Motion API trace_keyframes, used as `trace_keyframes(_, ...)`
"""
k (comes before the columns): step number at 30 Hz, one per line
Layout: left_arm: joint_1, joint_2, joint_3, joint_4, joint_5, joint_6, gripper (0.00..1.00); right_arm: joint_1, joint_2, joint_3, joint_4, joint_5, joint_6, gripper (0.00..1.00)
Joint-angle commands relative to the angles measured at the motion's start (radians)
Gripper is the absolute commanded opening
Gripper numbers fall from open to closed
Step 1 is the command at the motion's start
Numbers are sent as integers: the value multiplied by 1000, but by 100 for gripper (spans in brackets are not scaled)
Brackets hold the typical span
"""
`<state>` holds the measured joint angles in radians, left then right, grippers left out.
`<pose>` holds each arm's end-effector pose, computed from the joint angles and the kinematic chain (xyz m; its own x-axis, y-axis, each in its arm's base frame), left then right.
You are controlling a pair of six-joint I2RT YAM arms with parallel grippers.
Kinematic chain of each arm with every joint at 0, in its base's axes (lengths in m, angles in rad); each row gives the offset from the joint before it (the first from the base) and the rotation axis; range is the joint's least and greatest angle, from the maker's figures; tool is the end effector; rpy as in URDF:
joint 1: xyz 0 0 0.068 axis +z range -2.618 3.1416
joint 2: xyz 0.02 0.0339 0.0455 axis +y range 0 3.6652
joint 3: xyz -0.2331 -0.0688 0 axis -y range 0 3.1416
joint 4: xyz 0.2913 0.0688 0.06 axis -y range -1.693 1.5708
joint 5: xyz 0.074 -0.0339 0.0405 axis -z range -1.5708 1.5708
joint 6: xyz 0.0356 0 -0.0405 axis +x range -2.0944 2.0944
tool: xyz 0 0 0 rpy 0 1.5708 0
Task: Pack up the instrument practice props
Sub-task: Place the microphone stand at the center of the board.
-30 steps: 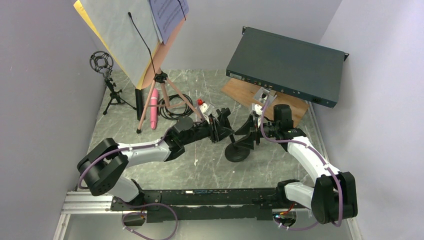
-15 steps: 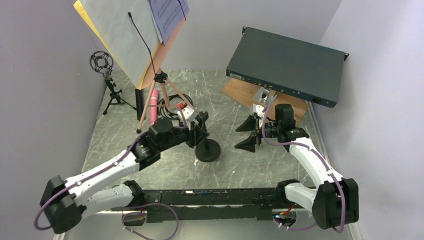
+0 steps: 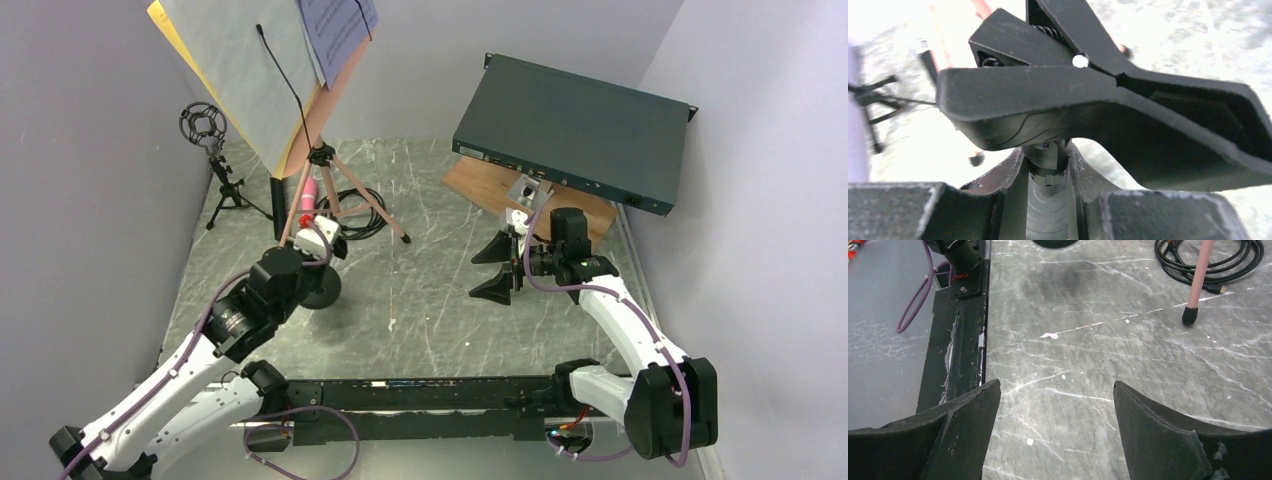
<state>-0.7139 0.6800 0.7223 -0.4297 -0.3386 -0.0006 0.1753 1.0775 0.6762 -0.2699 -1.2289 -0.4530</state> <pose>0.1792 -0.1396 0.2917 -0.2858 0.2468 -0.9260 0.3850 0.9144 0.1249 0.2585 0.0799 0.2068 -0.2071 -0.1857 -0.9605 -0.9738 0.1337 0.1841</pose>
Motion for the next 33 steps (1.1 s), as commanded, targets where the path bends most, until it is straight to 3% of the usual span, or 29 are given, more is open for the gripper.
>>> trace_keyframes(1, 80, -44, 4, 102, -172, 126, 0, -5, -28, 30, 24, 0, -15, 86)
trace_keyframes(6, 282, -8, 2, 157, -158, 141, 0, -5, -30, 27, 30, 1, -11, 86)
trace_keyframes(18, 868, 105, -61, 434, 166, -69, 0, -5, -34, 17, 51, -6, 8, 86)
trace_keyframes(33, 1010, 455, -103, 899, 224, -30, 0, -5, -38, 14, 58, -12, 16, 86)
